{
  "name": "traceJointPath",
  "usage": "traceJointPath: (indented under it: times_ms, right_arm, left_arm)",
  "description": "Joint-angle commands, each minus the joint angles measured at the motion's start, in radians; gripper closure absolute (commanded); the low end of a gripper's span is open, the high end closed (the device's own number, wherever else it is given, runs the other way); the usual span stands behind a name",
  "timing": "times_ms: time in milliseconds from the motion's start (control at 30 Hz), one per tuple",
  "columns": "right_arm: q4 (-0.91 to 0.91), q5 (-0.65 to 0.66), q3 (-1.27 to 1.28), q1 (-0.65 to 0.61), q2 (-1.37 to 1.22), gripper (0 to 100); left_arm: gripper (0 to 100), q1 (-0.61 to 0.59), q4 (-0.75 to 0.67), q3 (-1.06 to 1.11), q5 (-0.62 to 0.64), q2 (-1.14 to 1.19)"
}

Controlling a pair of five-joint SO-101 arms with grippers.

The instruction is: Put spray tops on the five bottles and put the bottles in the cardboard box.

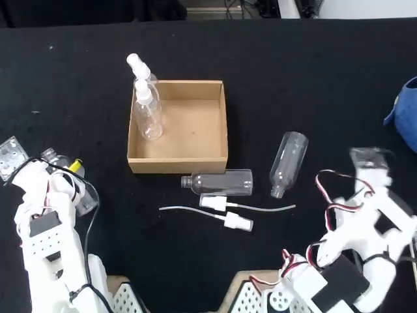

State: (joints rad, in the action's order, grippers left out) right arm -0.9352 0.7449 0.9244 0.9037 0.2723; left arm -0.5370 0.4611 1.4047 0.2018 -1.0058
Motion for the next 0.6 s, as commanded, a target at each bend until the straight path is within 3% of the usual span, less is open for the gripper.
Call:
traceJointPath:
  times_ms: [0, 133, 200, 267, 400, 567]
  right_arm:
    - [-0.14, -0.072, -0.071, 0.029, 0.067, 88.7]
    - [-0.149, -0.071, -0.071, -0.009, 0.067, 74.8]
    - [-0.149, -0.071, -0.071, -0.032, 0.073, 72.4]
    - [-0.149, -0.063, -0.084, -0.069, 0.074, 73.0]
    - [-0.15, 0.078, -0.101, -0.126, 0.073, 75.5]
    - [-0.149, 0.264, -0.079, -0.098, 0.067, 80.1]
  left_arm:
    - [97, -0.013, -0.011, -0.007, 0.003, -0.015]
    - [97, -0.015, -0.011, -0.007, 0.003, -0.015]
    - [97, -0.015, -0.011, -0.007, 0.003, -0.015]
    - [97, -0.015, -0.011, -0.007, 0.003, -0.015]
    - [97, -0.015, -0.011, -0.007, 0.003, -0.015]
    - [97, -0.015, -0.011, -0.007, 0.003, -0.015]
